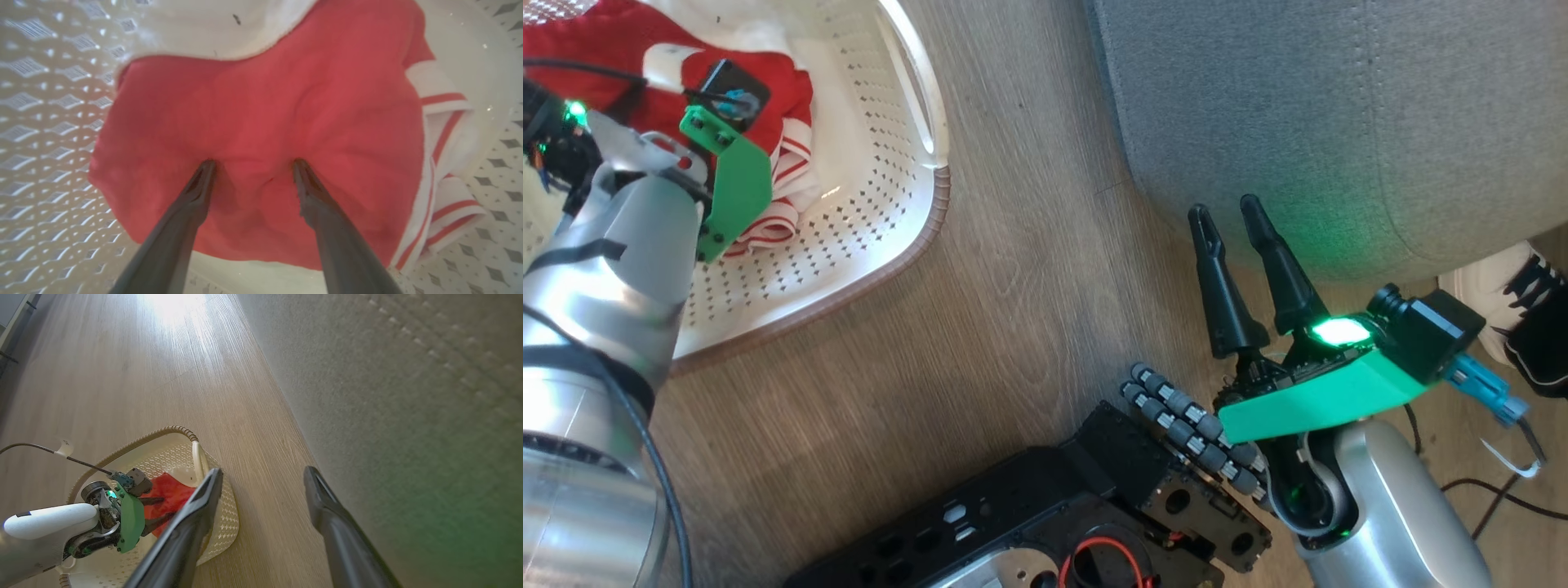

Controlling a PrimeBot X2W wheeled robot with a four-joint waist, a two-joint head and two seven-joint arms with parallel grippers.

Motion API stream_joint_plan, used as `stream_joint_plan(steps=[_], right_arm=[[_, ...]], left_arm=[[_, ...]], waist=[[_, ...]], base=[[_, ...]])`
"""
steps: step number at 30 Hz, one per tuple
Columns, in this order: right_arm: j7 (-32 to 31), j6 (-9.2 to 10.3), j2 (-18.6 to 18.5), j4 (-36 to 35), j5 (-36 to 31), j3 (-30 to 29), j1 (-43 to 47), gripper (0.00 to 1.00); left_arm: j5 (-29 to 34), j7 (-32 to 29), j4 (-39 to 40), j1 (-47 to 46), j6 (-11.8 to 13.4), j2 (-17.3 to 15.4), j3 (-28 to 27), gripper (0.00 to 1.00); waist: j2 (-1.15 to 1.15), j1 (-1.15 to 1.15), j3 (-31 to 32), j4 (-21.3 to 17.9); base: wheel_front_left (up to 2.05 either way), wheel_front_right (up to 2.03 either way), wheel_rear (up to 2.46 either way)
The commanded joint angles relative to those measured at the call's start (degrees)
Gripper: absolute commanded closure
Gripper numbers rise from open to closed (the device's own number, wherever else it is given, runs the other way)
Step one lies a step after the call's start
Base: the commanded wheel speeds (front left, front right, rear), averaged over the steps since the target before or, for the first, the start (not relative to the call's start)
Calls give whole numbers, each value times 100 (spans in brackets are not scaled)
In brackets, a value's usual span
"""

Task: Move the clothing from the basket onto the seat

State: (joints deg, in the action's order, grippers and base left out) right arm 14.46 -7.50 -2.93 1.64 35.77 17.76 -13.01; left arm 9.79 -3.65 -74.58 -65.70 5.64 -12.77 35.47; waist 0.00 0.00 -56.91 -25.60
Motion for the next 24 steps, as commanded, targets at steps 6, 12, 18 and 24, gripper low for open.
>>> stream_joint_plan(steps=[6, 12, 18, 24], right_arm=[[54, 1, -13, -227, -239, -185, 483, 0], [54, 1, -8, -325, -358, -273, 547, 0], [54, 1, -3, -327, -404, -206, 470, 0], [54, 1, -1, -320, -412, -207, 355, 0]], left_arm=[[115, -245, 66, -136, -211, -90, 142, 0], [-33, -621, 64, -43, -557, -60, 153, 0], [-176, -962, 63, 14, -826, -21, 160, 28], [-273, -842, 63, -7, -799, -42, 165, 100]], waist=[[0, 0, -135, 111], [0, 0, -190, 221], [0, 0, -212, 272], [0, 0, -211, 278]], base=[[0, 0, 0], [0, 0, 0], [0, 0, 0], [0, 0, 0]])
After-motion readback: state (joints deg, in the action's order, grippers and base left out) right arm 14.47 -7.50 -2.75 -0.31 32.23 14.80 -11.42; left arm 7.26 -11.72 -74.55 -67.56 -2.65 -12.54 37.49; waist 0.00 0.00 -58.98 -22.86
